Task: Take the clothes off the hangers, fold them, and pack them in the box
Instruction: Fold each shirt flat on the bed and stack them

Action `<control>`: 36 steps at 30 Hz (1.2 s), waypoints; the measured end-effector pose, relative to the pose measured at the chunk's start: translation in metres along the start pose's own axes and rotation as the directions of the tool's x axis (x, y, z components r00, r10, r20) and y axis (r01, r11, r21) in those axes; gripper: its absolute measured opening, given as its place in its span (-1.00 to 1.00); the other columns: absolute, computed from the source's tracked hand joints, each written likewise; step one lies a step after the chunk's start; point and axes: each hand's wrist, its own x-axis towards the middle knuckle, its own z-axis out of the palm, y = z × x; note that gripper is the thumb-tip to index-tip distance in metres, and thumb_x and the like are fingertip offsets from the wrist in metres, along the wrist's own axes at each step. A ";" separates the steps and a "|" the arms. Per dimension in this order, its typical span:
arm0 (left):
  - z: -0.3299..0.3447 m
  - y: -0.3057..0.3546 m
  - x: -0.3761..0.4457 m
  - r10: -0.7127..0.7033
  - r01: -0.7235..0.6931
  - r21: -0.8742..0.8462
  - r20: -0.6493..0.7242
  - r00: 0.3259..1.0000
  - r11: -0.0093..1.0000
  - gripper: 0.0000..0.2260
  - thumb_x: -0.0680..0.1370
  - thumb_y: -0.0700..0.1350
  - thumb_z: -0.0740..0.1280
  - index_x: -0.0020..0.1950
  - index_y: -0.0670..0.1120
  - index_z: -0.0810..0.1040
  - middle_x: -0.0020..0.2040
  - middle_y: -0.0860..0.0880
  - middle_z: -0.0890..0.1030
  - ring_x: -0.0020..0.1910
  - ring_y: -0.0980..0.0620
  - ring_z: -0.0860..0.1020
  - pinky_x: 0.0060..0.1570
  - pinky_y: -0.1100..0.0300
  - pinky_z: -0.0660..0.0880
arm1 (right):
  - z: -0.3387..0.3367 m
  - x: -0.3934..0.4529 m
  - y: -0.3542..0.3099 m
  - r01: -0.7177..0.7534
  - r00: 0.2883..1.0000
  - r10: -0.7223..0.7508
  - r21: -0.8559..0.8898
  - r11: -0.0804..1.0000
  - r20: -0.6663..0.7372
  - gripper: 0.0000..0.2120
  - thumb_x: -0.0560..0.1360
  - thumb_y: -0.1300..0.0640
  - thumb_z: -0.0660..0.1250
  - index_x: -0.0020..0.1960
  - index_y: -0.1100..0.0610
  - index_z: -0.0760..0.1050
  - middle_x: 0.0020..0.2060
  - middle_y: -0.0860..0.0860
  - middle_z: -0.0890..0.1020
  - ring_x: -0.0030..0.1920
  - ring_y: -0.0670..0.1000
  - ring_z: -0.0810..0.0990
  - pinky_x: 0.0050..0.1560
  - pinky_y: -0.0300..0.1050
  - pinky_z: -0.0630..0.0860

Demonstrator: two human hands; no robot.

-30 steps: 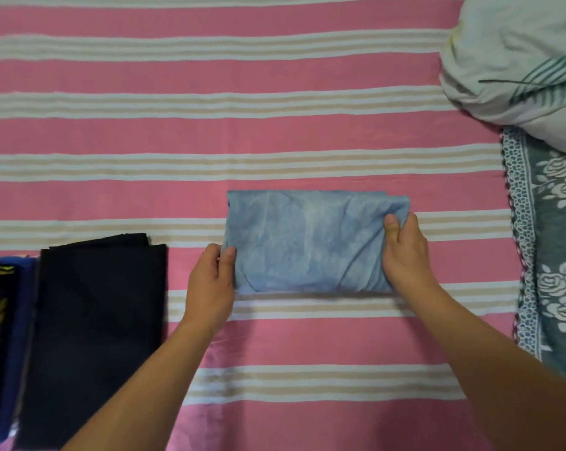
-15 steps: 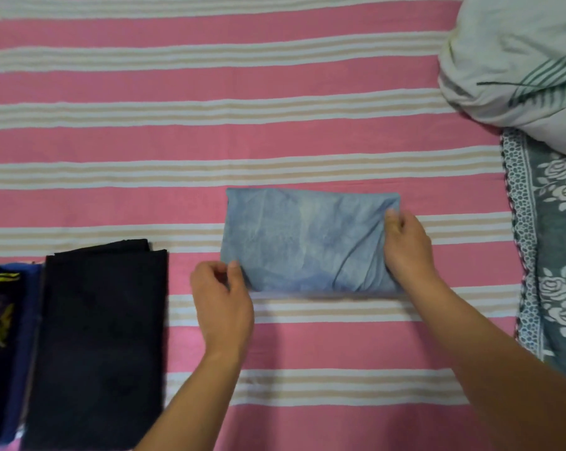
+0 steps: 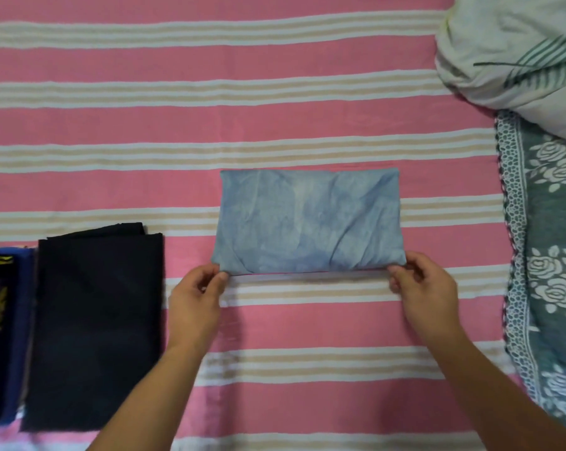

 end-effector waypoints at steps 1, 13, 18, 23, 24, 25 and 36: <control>-0.007 0.001 0.005 0.062 -0.064 0.055 0.027 0.998 0.996 -0.93 0.56 -0.25 0.44 -0.04 -0.09 0.66 -0.14 0.02 0.68 -0.17 0.05 0.62 -0.15 0.46 0.49 | -0.004 0.005 -0.003 0.031 0.999 -0.030 -0.057 0.998 0.011 -0.82 0.54 0.35 0.37 0.01 0.09 0.61 -0.26 0.09 0.66 -0.32 0.01 0.60 -0.26 -0.34 0.52; 0.006 0.002 -0.019 0.014 -0.016 -0.021 -0.076 0.997 1.000 -0.77 0.55 -0.21 0.45 0.03 0.03 0.44 -0.08 -0.02 0.58 -0.18 0.05 0.55 -0.19 0.30 0.52 | -0.008 0.001 -0.007 -0.160 0.971 0.153 0.026 0.987 0.181 -0.91 0.58 0.17 0.39 0.08 0.09 0.57 -0.19 0.07 0.63 -0.19 -0.01 0.58 -0.09 -0.18 0.52; 0.026 0.001 -0.026 -0.053 0.059 0.027 -0.210 0.976 0.998 -0.90 0.58 -0.19 0.40 -0.06 0.02 0.59 -0.20 0.07 0.64 -0.21 0.13 0.59 -0.20 0.46 0.44 | -0.001 -0.001 -0.002 -0.194 0.978 0.179 0.139 0.971 0.109 -0.96 0.59 0.19 0.37 0.02 0.09 0.58 -0.22 0.12 0.59 -0.18 0.03 0.57 -0.13 -0.30 0.56; 0.041 0.007 -0.022 -0.004 0.086 0.294 -0.267 0.964 0.952 -0.88 0.58 -0.04 0.33 -0.12 -0.02 0.58 -0.18 0.06 0.62 -0.22 0.00 0.57 -0.20 0.12 0.48 | 0.007 -0.005 0.003 -0.191 0.981 0.183 0.187 0.964 0.059 -0.97 0.59 0.18 0.38 0.00 0.06 0.58 -0.23 0.13 0.58 -0.21 0.01 0.54 -0.10 -0.23 0.54; 0.042 0.008 -0.021 0.010 0.079 0.318 -0.269 0.963 0.945 -0.84 0.59 -0.01 0.32 -0.15 -0.03 0.56 -0.20 0.06 0.61 -0.24 -0.02 0.56 -0.25 0.11 0.46 | 0.008 -0.005 0.004 -0.187 0.982 0.181 0.187 0.964 0.050 -0.97 0.59 0.17 0.38 -0.01 0.06 0.58 -0.24 0.13 0.58 -0.21 0.01 0.54 -0.08 -0.19 0.53; 0.042 0.010 -0.019 0.016 0.073 0.316 -0.271 0.963 0.946 -0.80 0.60 0.00 0.31 -0.19 -0.04 0.52 -0.22 0.05 0.59 -0.26 -0.03 0.54 -0.30 0.12 0.43 | 0.008 -0.005 0.003 -0.184 0.983 0.178 0.187 0.965 0.044 -0.97 0.59 0.17 0.38 -0.01 0.06 0.58 -0.24 0.13 0.58 -0.22 0.00 0.54 -0.08 -0.17 0.52; 0.008 -0.004 -0.005 0.160 -0.102 0.345 -0.146 0.976 0.933 -0.80 0.52 -0.25 0.36 -0.28 -0.10 0.44 -0.32 -0.02 0.50 -0.32 -0.06 0.45 -0.35 0.19 0.34 | -0.003 0.003 -0.003 -0.157 0.988 0.156 0.145 0.977 0.018 -0.94 0.60 0.22 0.34 0.00 0.12 0.58 -0.21 0.02 0.68 -0.20 -0.11 0.65 -0.12 -0.33 0.55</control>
